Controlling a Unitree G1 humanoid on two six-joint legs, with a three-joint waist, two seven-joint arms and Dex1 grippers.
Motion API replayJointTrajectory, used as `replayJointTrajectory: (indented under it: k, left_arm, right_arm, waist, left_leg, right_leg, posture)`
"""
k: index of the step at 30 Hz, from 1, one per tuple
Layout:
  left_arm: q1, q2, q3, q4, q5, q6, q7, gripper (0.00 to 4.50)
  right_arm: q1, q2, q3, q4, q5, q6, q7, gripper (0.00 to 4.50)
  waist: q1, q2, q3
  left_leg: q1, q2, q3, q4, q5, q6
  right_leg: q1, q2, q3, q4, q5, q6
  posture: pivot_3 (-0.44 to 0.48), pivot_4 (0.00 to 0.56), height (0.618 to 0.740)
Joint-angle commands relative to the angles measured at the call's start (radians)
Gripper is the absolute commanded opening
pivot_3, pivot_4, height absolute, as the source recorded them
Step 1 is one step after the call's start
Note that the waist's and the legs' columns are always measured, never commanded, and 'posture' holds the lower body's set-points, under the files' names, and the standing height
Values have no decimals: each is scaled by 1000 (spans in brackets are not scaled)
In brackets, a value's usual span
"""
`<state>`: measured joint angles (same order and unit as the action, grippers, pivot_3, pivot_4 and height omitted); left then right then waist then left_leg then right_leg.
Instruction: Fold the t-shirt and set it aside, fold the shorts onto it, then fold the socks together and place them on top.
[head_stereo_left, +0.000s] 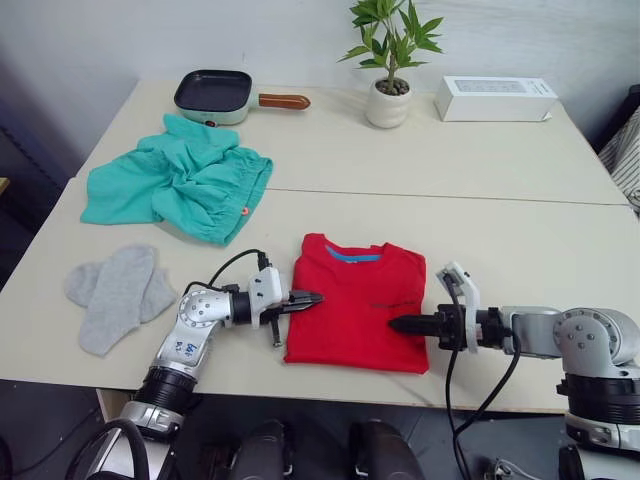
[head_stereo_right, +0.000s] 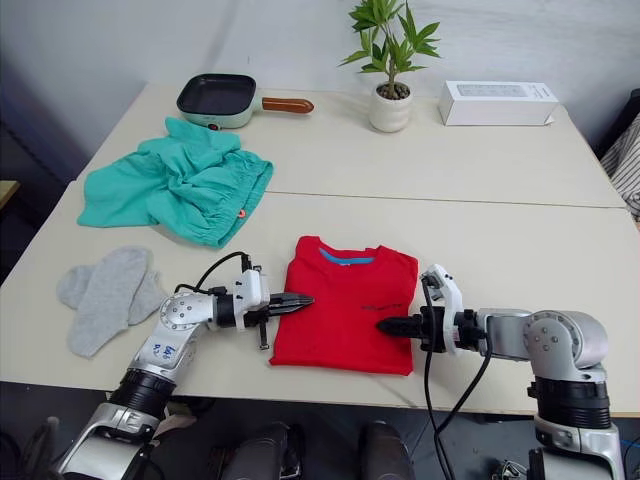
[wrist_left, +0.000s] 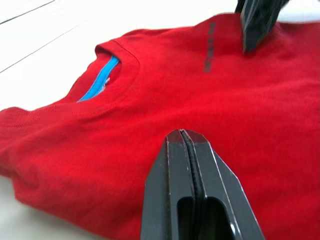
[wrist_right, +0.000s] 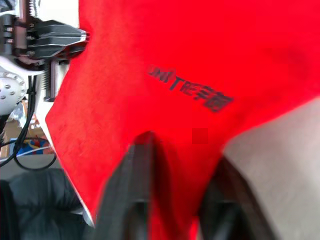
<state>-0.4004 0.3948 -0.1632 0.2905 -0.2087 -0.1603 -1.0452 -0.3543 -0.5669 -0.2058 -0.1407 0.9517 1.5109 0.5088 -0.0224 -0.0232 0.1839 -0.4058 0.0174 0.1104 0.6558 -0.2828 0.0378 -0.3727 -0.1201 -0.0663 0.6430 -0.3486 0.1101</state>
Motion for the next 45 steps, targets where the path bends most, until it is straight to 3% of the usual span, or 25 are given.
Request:
replayJointTrajectory:
  k: [1, 13, 17, 21, 26, 29, 36, 42, 45]
  left_arm:
    - [9, 5, 28, -70, -78, 33, -48, 885]
    - [30, 76, 97, -325, -232, 242, -68, 4472]
    - [34, 103, 114, -356, -241, 264, -74, 4472]
    - [52, 122, 138, -408, -283, 276, -100, 4472]
    - [64, 149, 172, -430, -326, 310, -113, 4472]
    - [65, 164, 183, -416, -320, 311, -128, 4472]
    - [89, 235, 221, -431, -333, 326, -167, 4472]
    - [130, 274, 260, -439, -333, 327, -165, 4472]
    - [138, 276, 277, -450, -349, 350, -153, 4500]
  right_arm:
    - [33, 8, -9, 10, -9, 52, -19, 0]
    - [-5, 13, -271, 86, 32, 103, -45, 0]
    - [-33, -41, -359, 147, -2, 95, -51, 0]
    - [-23, -211, -403, 280, -54, 21, 15, 0]
    - [12, -422, -334, 519, -186, -180, 154, 0]
    - [-22, -494, -248, 687, -291, -324, 220, 0]
    - [-208, -578, -60, 1058, -521, -609, 359, 0]
    - [-316, -571, -67, 1196, -571, -658, 370, 0]
    - [-279, -572, -39, 1159, -587, -655, 446, 777]
  waist:
    - [-3, 0, 0]
    - [7, 0, 0]
    - [7, 2, 1]
    - [18, 3, 2]
    - [20, 3, 2]
    - [19, 3, 2]
    - [5, 5, 3]
    - [-5, 6, 3]
    - [-3, 6, 3]
  left_leg:
    - [0, 0, 0, 0, 0, 0]
    - [-1, -4, -2, -2, 1, 2]
    - [-1, -4, -1, -3, 1, 2]
    - [-1, -5, 0, -5, 1, 2]
    - [-1, -5, 1, -5, 2, 3]
    - [-1, -5, 2, -4, 2, 4]
    - [0, -3, 7, -5, 3, 2]
    - [0, -2, 7, -5, 4, 1]
    - [0, -1, 6, -4, 4, 0]
  right_leg:
    - [0, 0, 0, 0, 0, 0]
    - [2, -4, -2, -4, 0, 0]
    - [2, -4, -2, -5, 0, 0]
    - [1, -4, -2, -5, 0, 0]
    - [1, -3, -2, -7, 0, 0]
    - [2, -3, -2, -7, 0, 1]
    - [-1, 0, -1, -7, 1, 2]
    - [-1, 1, 0, -8, 1, 2]
    - [-1, 1, 2, -8, 1, 2]
  posture:
    - [0, 150, 740]
    - [0, 150, 740]
    - [0, 150, 740]
    - [0, 150, 740]
    - [0, 150, 740]
    - [0, 150, 740]
    - [0, 150, 740]
    - [0, 150, 740]
    - [0, 150, 740]
